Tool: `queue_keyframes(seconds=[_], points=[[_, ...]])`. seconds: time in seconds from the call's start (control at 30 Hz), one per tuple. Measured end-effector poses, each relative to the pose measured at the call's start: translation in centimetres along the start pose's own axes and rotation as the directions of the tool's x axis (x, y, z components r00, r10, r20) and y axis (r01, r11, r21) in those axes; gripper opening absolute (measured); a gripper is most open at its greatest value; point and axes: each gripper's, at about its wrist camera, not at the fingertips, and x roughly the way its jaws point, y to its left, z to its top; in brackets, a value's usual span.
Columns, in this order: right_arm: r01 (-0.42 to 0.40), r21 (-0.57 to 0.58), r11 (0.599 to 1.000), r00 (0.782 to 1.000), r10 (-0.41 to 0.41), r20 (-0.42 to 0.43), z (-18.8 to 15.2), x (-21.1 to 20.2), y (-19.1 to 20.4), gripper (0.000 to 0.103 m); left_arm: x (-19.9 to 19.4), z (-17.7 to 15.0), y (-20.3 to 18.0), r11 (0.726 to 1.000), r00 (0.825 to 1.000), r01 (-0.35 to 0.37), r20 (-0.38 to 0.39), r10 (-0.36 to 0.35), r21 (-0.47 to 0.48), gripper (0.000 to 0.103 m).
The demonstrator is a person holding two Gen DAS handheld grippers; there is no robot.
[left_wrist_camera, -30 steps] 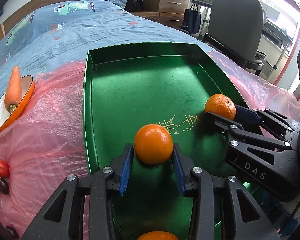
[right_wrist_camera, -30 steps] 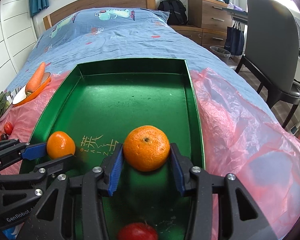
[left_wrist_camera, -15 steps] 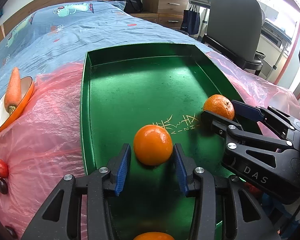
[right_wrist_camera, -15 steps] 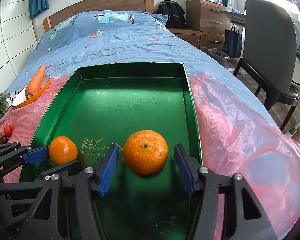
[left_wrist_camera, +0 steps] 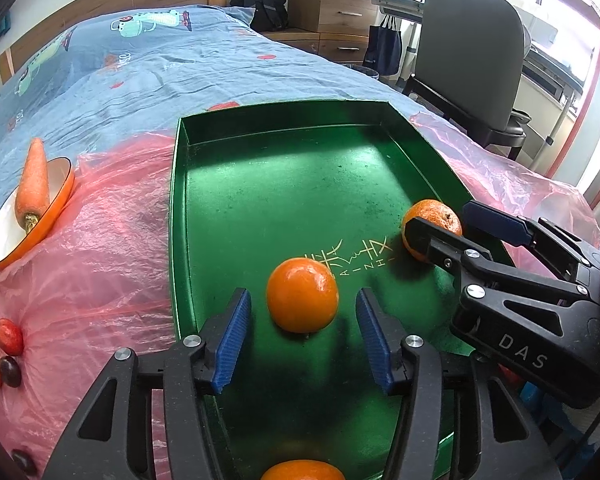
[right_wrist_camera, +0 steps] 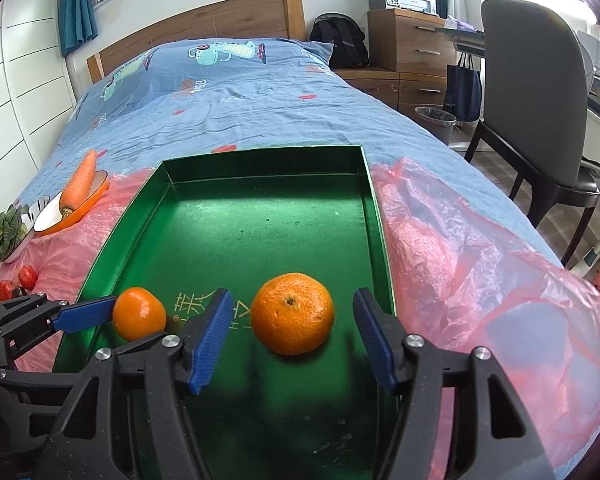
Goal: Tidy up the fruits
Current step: 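Lower the orange into the tray and open the left gripper, then withdraw both grippers from the tray back toward the remaining fruit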
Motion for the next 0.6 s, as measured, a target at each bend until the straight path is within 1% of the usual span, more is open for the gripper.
queue_keyframes(seconds=[0.37, 0.53, 0.6], points=[[-0.022, 0.03, 0.999, 1.0, 0.022, 0.02, 0.1, -0.6, -0.5, 0.103, -1.5, 0.2, -0.2, 1.0, 0.999, -0.004, 0.033, 0.004, 0.007, 0.049], [-0.076, 0.071, 0.995, 0.997, 0.074, 0.034, 0.2, -1.0, -0.5, 0.103, -2.7, 0.2, -0.1, 1.0, 0.999, -0.011, 0.049, 0.01, 0.004, 0.049], [-0.075, 0.065, 0.995, 0.996, 0.072, 0.045, 0.3, -1.3, -0.2, 0.103, -3.1, 0.1, 0.0, 1.0, 0.999, -0.011, 0.053, 0.011, 0.002, 0.049]])
